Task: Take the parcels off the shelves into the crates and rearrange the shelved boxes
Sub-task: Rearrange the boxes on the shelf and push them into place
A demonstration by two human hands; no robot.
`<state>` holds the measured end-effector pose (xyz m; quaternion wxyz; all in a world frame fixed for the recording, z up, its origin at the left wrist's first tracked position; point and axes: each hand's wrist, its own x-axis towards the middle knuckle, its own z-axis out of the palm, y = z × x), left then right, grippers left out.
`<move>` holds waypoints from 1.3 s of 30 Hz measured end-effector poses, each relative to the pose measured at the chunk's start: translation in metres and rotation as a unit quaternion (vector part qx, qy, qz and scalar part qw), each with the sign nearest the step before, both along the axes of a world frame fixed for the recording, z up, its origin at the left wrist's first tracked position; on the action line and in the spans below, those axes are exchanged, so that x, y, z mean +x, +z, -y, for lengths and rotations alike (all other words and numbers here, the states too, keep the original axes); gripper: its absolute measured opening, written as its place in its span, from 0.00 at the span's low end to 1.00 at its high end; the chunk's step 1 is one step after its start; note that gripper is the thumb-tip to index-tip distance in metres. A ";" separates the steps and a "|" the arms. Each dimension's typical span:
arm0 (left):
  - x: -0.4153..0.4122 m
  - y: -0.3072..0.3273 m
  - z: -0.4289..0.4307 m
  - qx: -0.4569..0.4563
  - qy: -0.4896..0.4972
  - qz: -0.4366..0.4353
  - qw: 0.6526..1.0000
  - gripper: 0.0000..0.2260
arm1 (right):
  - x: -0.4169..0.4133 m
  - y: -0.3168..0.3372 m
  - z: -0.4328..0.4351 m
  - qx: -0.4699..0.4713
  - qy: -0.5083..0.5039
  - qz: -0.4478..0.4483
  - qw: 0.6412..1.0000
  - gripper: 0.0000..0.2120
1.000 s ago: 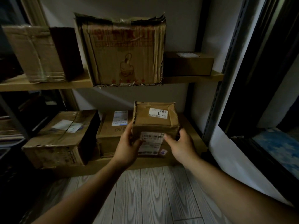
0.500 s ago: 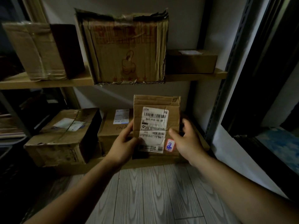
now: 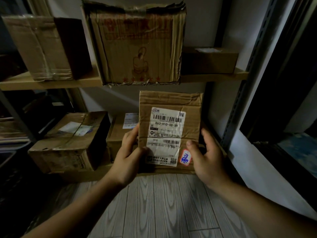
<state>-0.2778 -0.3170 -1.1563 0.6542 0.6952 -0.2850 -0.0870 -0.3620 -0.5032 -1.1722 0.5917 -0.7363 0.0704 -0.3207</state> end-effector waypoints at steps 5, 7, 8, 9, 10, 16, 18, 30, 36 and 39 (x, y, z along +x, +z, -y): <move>-0.001 0.000 0.002 0.002 0.012 0.000 1.000 0.26 | 0.004 -0.001 0.001 -0.010 -0.004 0.008 1.000 0.12; 0.000 -0.002 0.004 0.004 0.017 -0.008 1.000 0.26 | 0.007 -0.005 0.003 0.001 0.001 -0.003 1.000 0.12; 0.000 -0.003 0.005 0.005 0.013 -0.018 1.000 0.26 | 0.010 -0.008 0.005 0.003 0.002 -0.010 1.000 0.12; 0.000 -0.004 0.007 0.000 0.006 -0.038 0.999 0.27 | 0.013 -0.011 0.009 -0.001 0.000 -0.021 1.000 0.12; -0.001 -0.006 0.009 -0.010 -0.002 -0.069 0.998 0.30 | 0.015 -0.015 0.012 -0.004 -0.001 -0.036 0.999 0.11; -0.005 -0.022 0.031 0.029 -0.010 -0.093 0.995 0.40 | 0.026 -0.035 0.039 -0.016 -0.041 -0.096 0.994 0.19; -0.003 -0.030 0.044 0.038 -0.005 -0.087 0.995 0.31 | 0.029 -0.043 0.047 -0.002 -0.041 -0.111 0.993 0.31; 0.019 -0.098 0.109 0.202 0.071 0.042 0.976 0.17 | 0.043 -0.095 0.081 0.043 -0.050 -0.232 0.971 0.29; 0.034 -0.115 0.121 0.406 -0.011 0.146 0.902 0.29 | 0.049 -0.112 0.094 -0.135 -0.064 -0.290 0.945 0.27; 0.039 -0.113 0.122 0.472 -0.030 0.196 0.859 0.34 | 0.056 -0.112 0.096 -0.212 -0.099 -0.272 0.933 0.24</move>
